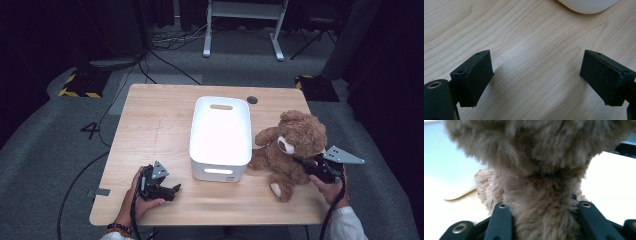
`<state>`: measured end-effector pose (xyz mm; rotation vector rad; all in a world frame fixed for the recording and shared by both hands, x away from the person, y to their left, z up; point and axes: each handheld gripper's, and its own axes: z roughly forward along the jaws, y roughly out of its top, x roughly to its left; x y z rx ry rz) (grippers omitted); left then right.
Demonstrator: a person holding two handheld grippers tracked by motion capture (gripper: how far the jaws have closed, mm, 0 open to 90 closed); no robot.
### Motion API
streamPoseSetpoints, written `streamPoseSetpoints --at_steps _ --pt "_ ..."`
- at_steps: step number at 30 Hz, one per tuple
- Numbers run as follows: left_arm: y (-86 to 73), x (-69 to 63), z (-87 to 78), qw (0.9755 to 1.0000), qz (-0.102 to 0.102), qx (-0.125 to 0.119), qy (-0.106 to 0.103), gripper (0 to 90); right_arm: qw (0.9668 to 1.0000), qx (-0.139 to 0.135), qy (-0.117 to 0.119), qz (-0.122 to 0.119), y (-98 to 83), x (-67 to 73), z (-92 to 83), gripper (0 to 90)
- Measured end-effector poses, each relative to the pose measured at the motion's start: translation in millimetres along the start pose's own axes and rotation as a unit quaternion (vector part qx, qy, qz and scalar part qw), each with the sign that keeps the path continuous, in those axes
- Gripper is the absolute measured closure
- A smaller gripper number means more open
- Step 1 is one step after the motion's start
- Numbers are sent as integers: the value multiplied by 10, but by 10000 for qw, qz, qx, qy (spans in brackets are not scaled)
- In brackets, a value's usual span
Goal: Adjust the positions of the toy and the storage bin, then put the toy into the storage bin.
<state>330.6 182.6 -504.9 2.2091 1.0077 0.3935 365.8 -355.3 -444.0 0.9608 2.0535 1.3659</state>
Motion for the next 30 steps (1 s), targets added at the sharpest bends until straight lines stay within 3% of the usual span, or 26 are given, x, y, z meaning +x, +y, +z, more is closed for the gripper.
streamPoseSetpoints --at_steps 2,12,30 --pt "0 19 2 10000 -77 24 -57 113 10000 -12 1 -18 7 7 -3 650" --pt "0 18 2 10000 -75 25 -56 114 10000 -41 16 -21 20 -6 -20 657" --pt "0 18 3 9999 -80 23 -57 114 9993 -354 -95 6 109 -11 -148 658"
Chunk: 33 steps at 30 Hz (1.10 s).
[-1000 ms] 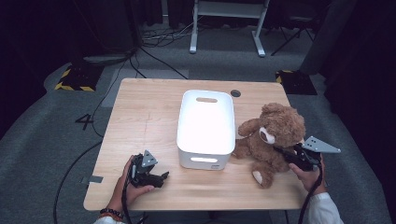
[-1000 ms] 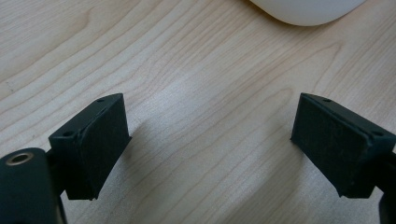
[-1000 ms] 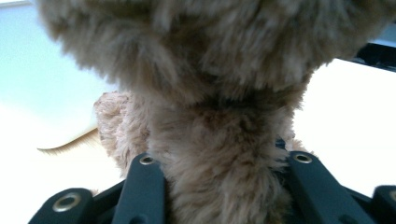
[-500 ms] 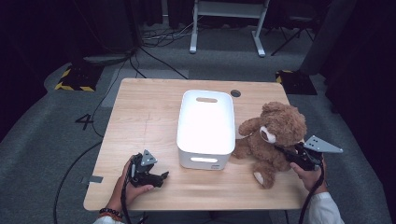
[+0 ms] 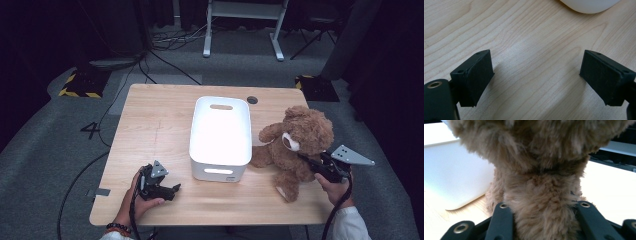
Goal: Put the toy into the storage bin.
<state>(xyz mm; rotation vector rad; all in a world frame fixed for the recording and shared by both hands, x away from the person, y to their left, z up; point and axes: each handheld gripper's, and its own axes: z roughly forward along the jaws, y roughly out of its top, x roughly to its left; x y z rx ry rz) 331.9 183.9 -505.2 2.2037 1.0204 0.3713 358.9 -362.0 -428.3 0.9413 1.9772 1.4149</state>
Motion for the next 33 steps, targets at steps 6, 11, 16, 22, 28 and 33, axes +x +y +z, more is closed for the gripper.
streamPoseSetpoints --at_steps 6,11,16,22,28,33 --pt "0 0 0 10000 0 1 0 114 9999 -76 -16 -76 56 39 -47 659" --pt "0 1 0 10000 2 -1 2 114 9998 -163 -49 -132 113 58 -80 664" --pt "0 0 0 10000 0 -2 2 114 9995 -256 -54 -161 171 73 -116 670" --pt "0 1 0 10000 2 -2 1 114 9993 -360 -42 -128 236 82 -152 671" --pt "0 0 1 10000 0 -2 1 114 9985 -514 -49 -174 338 67 -222 670" --pt "0 1 1 10000 1 -2 2 114 9978 -626 -4 -232 501 52 -265 670"
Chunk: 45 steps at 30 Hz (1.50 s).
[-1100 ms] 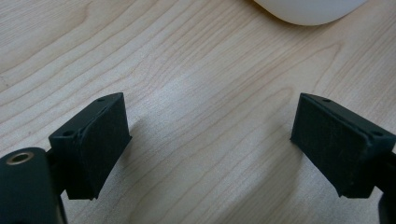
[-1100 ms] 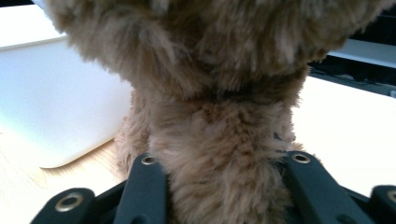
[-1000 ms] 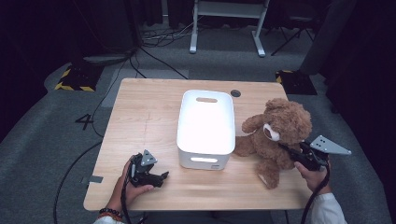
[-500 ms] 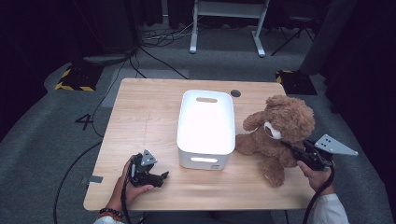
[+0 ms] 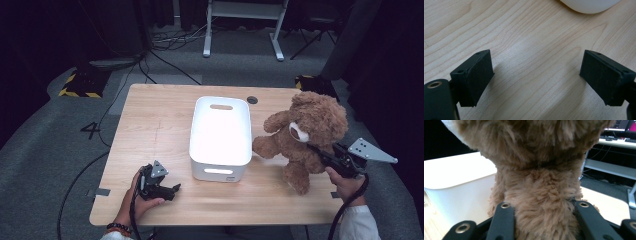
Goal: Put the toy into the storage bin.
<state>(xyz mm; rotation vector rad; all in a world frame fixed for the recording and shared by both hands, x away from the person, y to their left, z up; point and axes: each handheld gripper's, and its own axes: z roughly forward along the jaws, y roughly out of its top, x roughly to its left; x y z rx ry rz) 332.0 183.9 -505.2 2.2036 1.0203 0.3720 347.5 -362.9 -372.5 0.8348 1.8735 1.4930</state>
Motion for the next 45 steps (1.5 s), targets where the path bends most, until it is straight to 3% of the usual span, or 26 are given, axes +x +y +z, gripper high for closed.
streamPoseSetpoints --at_steps 4,24,31,45 --pt "0 0 0 10000 1 1 -1 114 9999 -36 19 -116 117 22 -2 670" --pt "1 1 1 10000 0 2 1 114 9989 -401 128 -220 553 100 -1 671" --pt "5 5 7 10000 -13 -5 11 113 9980 -472 181 -371 712 190 34 673" --pt "6 6 6 10000 0 -2 14 114 9963 -713 233 -414 905 211 -80 673"
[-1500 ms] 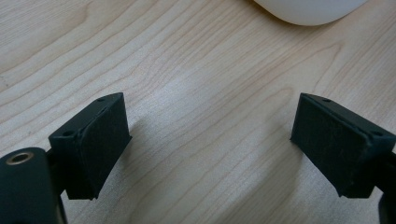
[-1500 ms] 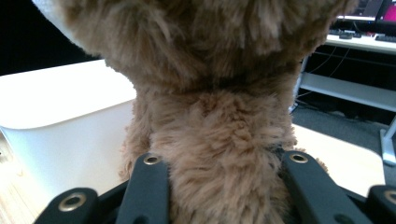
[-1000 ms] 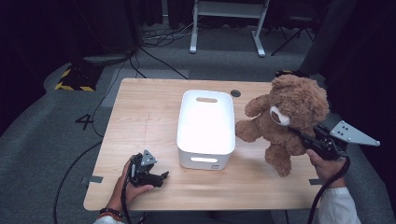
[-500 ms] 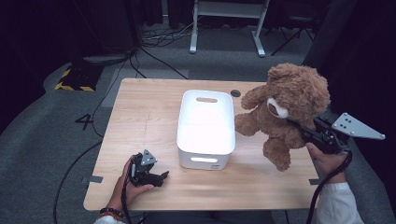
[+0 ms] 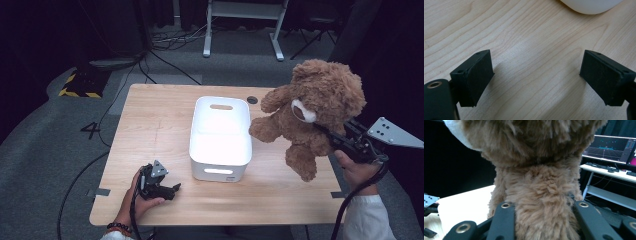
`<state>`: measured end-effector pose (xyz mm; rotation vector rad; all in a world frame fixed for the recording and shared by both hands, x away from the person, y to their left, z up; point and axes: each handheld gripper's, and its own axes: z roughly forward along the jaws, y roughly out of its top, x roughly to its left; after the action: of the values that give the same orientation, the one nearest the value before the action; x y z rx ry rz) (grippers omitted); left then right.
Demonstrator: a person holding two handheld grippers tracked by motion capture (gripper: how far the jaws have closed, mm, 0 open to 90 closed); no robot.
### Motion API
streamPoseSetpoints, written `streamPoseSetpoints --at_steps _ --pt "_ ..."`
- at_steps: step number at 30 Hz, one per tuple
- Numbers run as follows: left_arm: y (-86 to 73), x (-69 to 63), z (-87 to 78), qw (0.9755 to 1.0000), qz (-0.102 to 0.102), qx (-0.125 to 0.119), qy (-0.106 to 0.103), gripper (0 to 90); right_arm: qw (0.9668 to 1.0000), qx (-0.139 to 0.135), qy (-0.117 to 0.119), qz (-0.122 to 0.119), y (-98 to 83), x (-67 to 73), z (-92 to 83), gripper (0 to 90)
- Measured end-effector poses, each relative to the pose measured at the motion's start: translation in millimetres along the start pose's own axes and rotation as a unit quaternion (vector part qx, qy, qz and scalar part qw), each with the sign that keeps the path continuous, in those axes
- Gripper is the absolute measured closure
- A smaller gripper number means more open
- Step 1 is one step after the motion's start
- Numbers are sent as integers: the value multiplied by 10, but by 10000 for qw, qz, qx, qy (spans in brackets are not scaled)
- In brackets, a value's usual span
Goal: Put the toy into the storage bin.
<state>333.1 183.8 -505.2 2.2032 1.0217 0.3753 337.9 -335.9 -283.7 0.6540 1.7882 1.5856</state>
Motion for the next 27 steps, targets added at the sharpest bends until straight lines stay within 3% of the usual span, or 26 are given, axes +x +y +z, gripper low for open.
streamPoseSetpoints --at_steps 27 --pt "-1 -1 0 10000 -4 -1 7 114 9975 -20 695 -115 202 431 623 672"
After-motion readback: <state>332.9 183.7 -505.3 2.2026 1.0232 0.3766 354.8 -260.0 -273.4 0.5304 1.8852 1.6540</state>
